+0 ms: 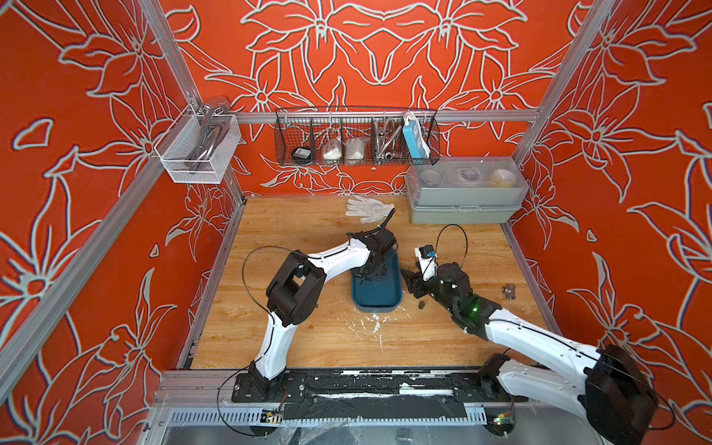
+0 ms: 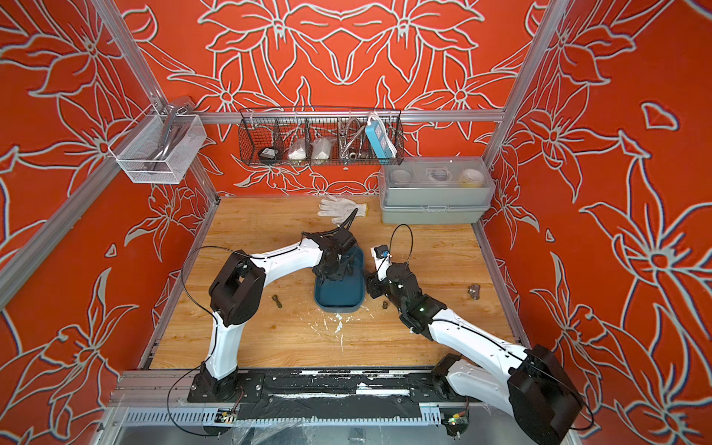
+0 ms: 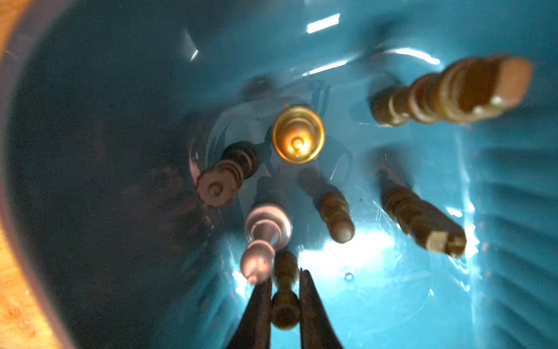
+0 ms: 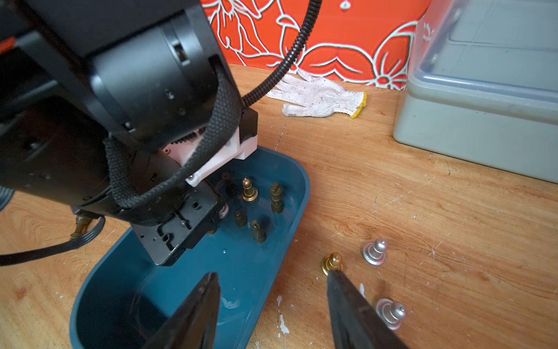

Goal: Put the chess pieces into the storage box
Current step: Place the chess piece in the storage box.

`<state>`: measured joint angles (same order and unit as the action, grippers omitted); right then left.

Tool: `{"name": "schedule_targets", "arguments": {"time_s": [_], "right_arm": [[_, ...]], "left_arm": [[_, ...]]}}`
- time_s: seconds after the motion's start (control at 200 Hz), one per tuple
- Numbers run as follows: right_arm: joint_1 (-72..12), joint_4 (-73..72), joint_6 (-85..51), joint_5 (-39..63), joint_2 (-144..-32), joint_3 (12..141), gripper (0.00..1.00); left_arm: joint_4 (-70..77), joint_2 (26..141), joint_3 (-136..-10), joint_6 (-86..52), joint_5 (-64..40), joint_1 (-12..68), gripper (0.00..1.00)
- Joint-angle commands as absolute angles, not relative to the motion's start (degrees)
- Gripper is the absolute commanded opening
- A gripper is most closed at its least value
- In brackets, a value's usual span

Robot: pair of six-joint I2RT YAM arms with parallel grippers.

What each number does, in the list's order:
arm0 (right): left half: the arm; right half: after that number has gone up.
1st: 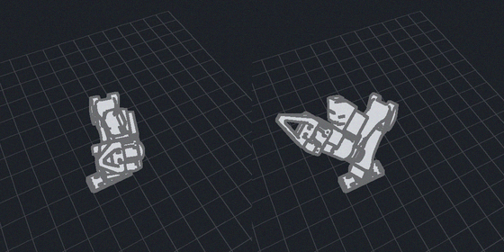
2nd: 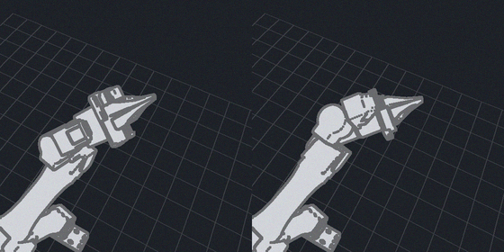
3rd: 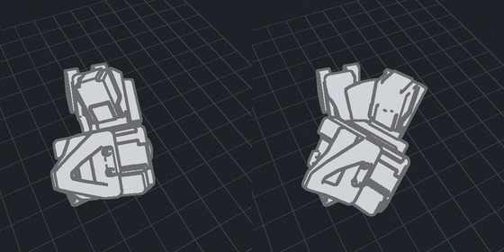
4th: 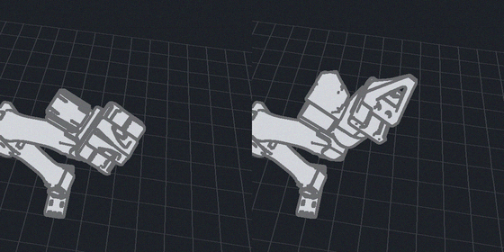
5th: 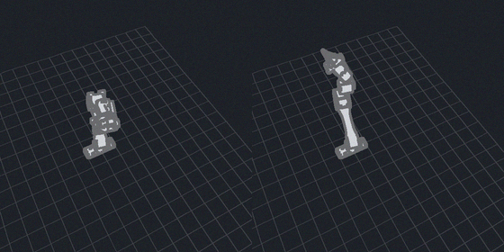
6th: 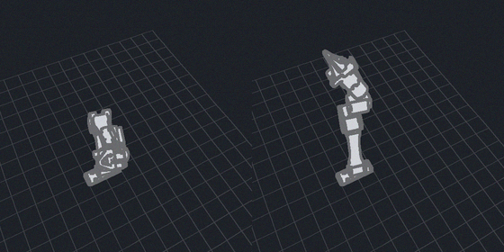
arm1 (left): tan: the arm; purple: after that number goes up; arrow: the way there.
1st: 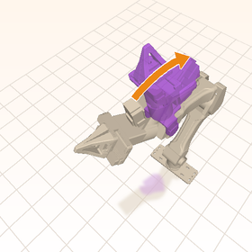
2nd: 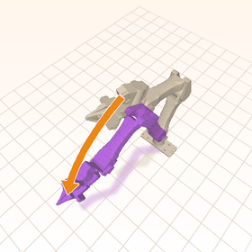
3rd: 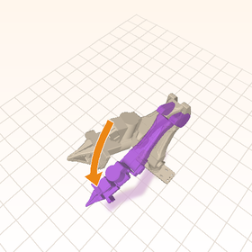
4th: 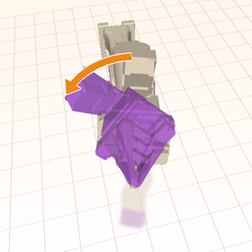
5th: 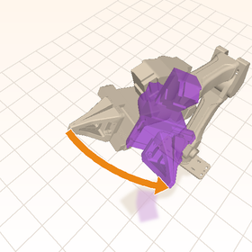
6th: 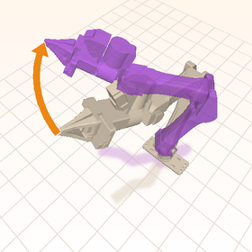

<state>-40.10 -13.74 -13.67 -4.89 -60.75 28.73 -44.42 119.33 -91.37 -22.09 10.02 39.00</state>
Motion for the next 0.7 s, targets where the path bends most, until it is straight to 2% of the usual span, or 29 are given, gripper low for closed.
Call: {"name": "schedule_targets", "arguments": {"time_s": [0.0,0.42,0.696], "right_arm": [[-39.77,-14.77,-14.0,-4.57,-60.99,27.6,0.61],[-39.81,-14.68,-13.97,-4.57,-61.17,27.6,0.61],[-39.76,-14.0,-14.14,-4.76,-60.97,27.85,0.61]], "left_arm": [[-44.82,120.45,-90.44,-22.1,10.72,38.76,0.18],[-44.65,117.44,-89.48,-22.24,10.72,38.79,0.31],[-44.82,112.61,-89.23,-22.05,10.47,39.02,0.45]]}}
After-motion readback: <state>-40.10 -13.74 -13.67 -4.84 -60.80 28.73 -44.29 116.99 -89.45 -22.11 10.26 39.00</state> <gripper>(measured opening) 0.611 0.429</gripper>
